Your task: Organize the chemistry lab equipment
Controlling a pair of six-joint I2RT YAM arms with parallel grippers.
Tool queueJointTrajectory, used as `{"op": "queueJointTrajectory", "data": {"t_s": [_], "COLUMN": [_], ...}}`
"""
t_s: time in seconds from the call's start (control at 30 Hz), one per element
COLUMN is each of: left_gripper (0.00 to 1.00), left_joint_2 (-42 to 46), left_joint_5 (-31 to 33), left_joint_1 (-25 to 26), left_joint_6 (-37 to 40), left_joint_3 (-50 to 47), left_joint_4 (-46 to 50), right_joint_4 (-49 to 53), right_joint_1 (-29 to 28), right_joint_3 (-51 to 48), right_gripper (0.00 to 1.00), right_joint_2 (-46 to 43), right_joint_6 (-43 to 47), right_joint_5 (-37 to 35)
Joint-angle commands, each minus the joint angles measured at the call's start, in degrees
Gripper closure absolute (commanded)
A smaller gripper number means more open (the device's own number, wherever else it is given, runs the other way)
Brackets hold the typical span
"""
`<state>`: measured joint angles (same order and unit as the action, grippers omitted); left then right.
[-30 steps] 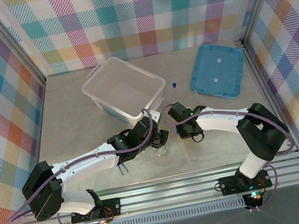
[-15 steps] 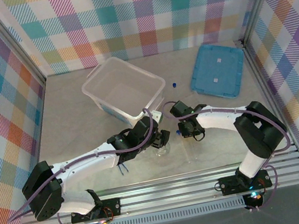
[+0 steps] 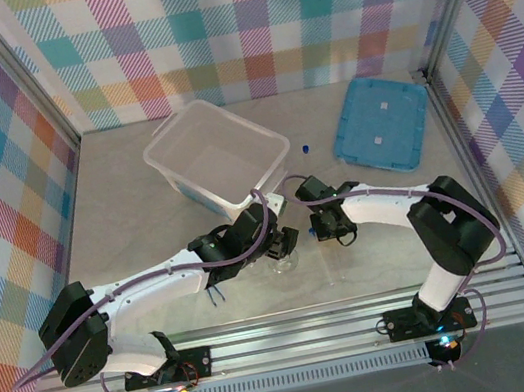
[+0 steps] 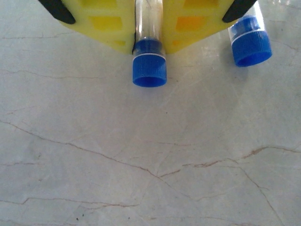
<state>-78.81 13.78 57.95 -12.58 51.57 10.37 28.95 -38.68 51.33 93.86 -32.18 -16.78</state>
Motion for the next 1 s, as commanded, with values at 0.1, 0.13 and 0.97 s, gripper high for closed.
{"op": "queueJointTrajectory", "data": {"t_s": [0.1,0.13,0.97], "left_gripper": [0.31,0.31,0.32], "left_joint_2": [-1.37,-1.51,-10.93], "left_joint_5": [-2.55,-3.04,-29.13], "left_joint_1": [0.05,0.08,0.76], "left_joint_6": [0.63,0.63,-12.78], "left_joint_3": [2.95,3.16,7.91], "left_joint_4": [-0.79,-0.95,-20.28], "right_joint_4": [3.05,3.5,2.4], "right_joint_1": [0.85,1.09,4.22], "right_joint_3": [-2.1,-2.2,-1.66], "right_gripper": [0.85,0.85,0.84], "right_joint_2": [-8.92,-10.39,-39.79], "right_joint_6": [-0.54,-0.52,-12.14], "right_joint_5": [-2.82,-2.99,-8.5]}}
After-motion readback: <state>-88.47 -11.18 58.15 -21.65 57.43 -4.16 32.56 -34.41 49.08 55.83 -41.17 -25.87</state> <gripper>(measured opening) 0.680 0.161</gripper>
